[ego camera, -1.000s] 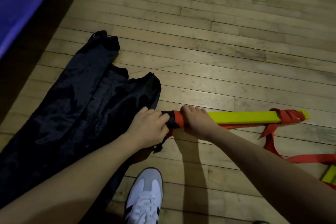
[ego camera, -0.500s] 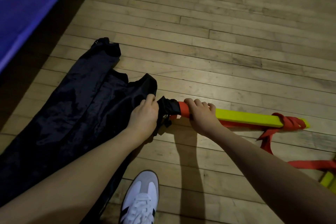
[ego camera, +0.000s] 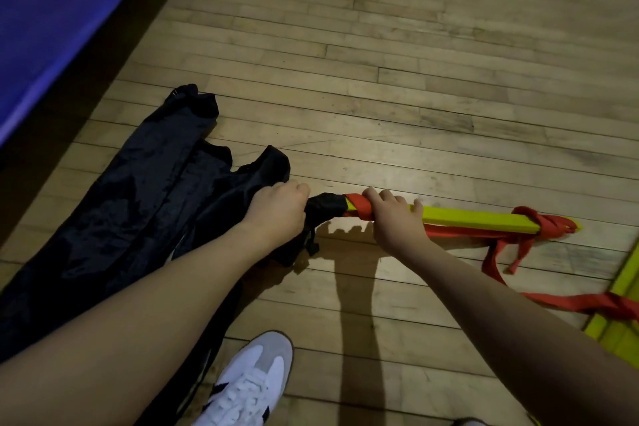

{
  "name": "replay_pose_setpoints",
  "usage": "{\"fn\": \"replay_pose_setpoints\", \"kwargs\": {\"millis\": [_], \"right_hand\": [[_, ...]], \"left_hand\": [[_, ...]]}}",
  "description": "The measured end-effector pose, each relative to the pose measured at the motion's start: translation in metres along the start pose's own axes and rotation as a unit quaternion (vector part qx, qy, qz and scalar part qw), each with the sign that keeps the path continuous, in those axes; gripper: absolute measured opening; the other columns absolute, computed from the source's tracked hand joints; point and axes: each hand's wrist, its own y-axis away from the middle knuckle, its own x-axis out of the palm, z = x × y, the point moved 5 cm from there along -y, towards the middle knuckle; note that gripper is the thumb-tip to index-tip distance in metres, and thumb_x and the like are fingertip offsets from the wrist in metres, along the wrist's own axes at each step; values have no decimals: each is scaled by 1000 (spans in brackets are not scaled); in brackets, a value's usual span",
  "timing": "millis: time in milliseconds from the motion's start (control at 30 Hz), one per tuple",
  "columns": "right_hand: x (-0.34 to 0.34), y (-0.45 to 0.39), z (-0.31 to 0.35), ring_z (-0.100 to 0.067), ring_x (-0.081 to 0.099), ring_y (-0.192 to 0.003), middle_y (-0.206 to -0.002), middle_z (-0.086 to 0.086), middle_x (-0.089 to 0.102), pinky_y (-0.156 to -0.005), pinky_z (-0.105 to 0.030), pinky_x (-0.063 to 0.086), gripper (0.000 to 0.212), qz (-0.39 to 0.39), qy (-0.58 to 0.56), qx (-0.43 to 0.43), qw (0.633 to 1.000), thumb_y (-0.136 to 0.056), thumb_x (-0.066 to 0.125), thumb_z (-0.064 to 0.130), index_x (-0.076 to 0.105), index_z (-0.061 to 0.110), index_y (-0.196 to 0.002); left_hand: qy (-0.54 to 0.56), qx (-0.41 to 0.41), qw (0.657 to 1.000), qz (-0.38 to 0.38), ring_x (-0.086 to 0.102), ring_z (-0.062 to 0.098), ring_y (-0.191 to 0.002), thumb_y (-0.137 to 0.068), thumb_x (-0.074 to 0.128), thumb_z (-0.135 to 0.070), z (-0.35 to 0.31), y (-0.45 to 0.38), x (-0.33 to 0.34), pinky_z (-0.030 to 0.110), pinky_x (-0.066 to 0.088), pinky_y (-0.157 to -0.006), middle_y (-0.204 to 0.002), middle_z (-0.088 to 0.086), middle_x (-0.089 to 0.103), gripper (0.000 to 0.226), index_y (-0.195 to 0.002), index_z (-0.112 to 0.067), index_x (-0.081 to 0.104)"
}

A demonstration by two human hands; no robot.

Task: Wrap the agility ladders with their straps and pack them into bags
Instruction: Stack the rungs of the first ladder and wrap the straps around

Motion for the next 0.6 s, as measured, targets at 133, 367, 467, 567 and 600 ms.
{"fn": "replay_pose_setpoints", "kwargs": {"millis": [133,367,467,567,600], "right_hand": [[9,0,-8,-31,42,-127,-131,-6,47,-110,-65,16,54,23,24,41,999,-90,45,5,34,26,-138],[30,-3,9,-29,31,-136,-148,-3,35,-114,-47,14,56,73,75,-16,994,-91,53,22,32,23,-143],[23,-12,44,-28,28,-137,-153,-2,26,-112,-42,20,79,70,11,-97,993,-86,64,26,18,20,-150],[27,-17,90,-29,37,-132,-150,-6,30,-107,-41,34,91,88,-81,-151,981,-83,71,32,14,22,-152],[31,-18,101,-28,41,-130,-148,-7,33,-104,-40,40,91,101,-112,-157,976,-82,73,34,15,22,-152]], "left_hand": [[84,-49,994,-40,47,19,-89,-94,51,-26,16,8,-3,29,33,-68,-98,0,44,20,-105,-10,54],[115,-68,991,-26,44,18,-74,-93,46,-6,28,9,3,30,31,-57,-108,4,51,27,-119,-13,41],[103,-72,992,-10,50,23,-80,-94,45,-6,41,12,7,33,33,-62,-109,5,52,27,-119,-13,41],[69,-84,994,20,53,25,-96,-95,45,-10,59,19,20,32,36,-71,-114,6,52,26,-120,-13,42],[50,-86,994,37,50,26,-103,-95,45,-13,62,22,27,33,37,-80,-118,6,51,27,-122,-13,42]]}}
